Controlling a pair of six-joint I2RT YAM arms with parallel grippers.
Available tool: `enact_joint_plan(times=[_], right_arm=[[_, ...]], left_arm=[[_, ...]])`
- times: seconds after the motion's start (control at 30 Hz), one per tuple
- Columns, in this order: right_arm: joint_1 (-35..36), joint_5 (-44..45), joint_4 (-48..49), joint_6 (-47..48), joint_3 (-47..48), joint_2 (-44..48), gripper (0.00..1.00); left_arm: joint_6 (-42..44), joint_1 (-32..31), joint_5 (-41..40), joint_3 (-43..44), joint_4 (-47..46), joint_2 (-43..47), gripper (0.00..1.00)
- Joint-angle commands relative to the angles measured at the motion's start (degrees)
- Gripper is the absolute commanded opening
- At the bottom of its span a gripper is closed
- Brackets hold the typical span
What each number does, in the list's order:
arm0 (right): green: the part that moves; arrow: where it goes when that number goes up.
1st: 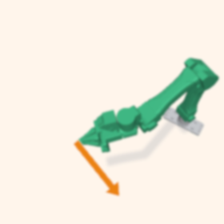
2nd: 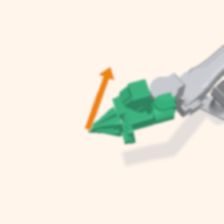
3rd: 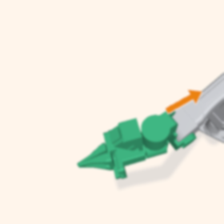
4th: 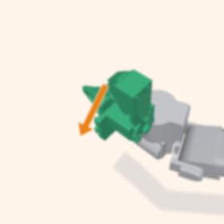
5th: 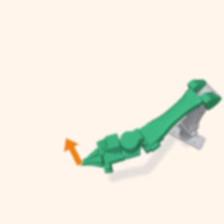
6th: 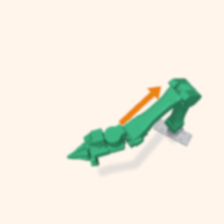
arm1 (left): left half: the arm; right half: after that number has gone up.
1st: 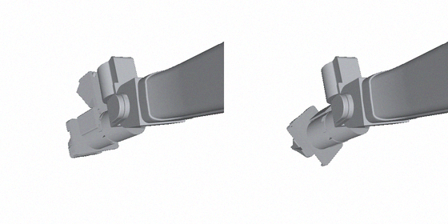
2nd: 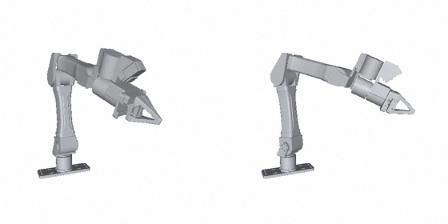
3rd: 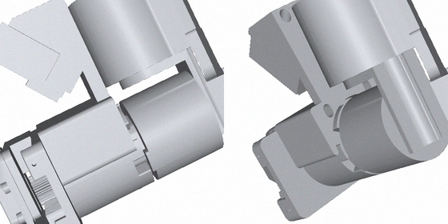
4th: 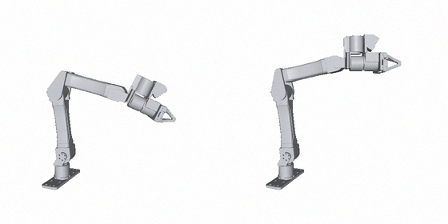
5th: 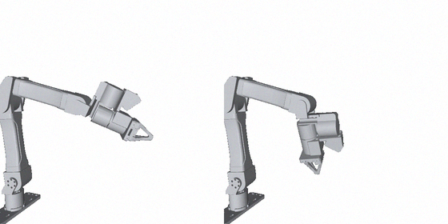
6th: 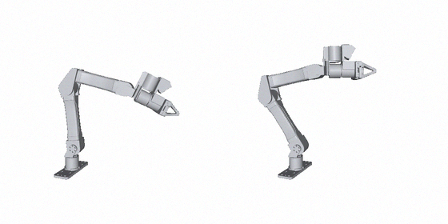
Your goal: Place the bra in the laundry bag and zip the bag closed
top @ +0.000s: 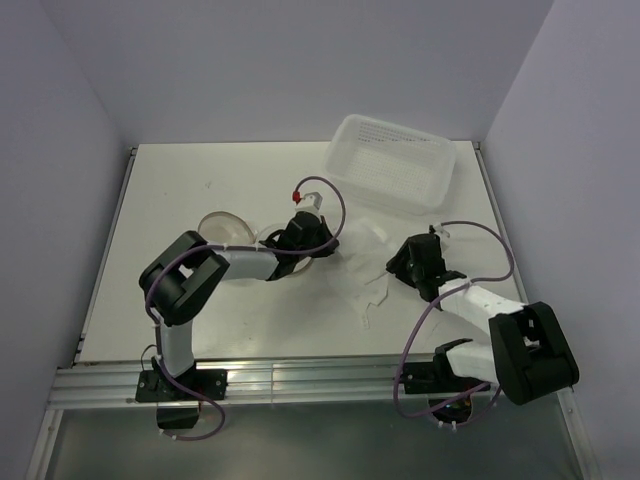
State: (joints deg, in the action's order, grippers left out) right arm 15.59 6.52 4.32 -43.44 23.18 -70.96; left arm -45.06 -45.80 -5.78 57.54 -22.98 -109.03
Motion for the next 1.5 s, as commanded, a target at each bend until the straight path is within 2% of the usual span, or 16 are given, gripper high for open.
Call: enact_joint_plan(times=[0.0,0.03,0.07,0.17,0.2,0.3,0.4,0.43,0.63,0.97,1.13,1.23,1.3,1.37,1.47], right_arm=[[-1.00,1.13,3.15,-2.26,-2.17,1.97,0.52],[-1.09,0.51,3.33,-2.26,-2.00,1.18,0.46],[-1.09,0.51,3.07,-2.35,-1.39,0.48,0.46],[-1.36,-0.54,3.68,-2.53,-0.51,-0.23,0.45],[-1.44,-0.63,4.12,-2.61,-0.33,-0.58,0.44],[-1.44,-0.81,5.35,-2.97,0.81,-3.13,0.37],[-1.44,-0.81,6.58,-2.36,1.17,-3.40,0.02],[-1.44,-0.90,6.41,-2.18,1.17,-2.87,0.00],[-0.83,-4.49,-1.93,0.98,1.08,6.69,0.00],[-0.74,-13.73,-21.96,4.77,5.29,11.98,0.00],[-0.13,-19.00,-22.34,2.40,1.97,10.94,0.13],[0.05,-18.92,-21.98,3.01,1.60,10.23,0.33],[0.05,-18.48,-22.16,4.06,2.39,10.75,0.54],[0.05,-17.08,-24.08,5.20,5.20,11.54,0.69],[-0.12,-14.71,-25.06,8.01,8.28,13.38,0.75]], left_arm=[[3.22,0.27,1.48,1.44,-1.55,1.45,0.07],[3.14,0.19,1.21,1.00,-1.63,1.80,0.18],[3.13,0.27,1.12,-0.31,-1.97,2.85,0.41],[3.13,0.10,0.34,-3.21,-2.51,6.18,0.67],[3.22,-0.08,0.16,-4.00,-2.51,7.16,0.69],[3.57,-1.22,0.33,-6.47,-1.81,11.03,0.71],[3.57,-3.75,-1.41,-9.19,0.04,14.37,0.70],[3.23,-4.38,-2.12,-10.16,0.22,16.03,0.70],[2.08,-6.93,-4.85,-16.05,0.22,19.73,0.70],[1.29,-7.37,-5.29,-19.83,-3.64,20.53,0.72],[0.50,-7.37,-4.59,-21.85,-6.98,20.71,0.72],[1.20,-7.37,-4.50,-21.68,-7.08,20.35,0.73],[1.55,-7.37,-4.94,-21.59,-6.38,20.70,0.74],[1.64,-7.37,-5.47,-21.50,-5.41,21.14,0.75],[1.73,-7.37,-6.43,-21.42,-3.83,22.28,0.77]])
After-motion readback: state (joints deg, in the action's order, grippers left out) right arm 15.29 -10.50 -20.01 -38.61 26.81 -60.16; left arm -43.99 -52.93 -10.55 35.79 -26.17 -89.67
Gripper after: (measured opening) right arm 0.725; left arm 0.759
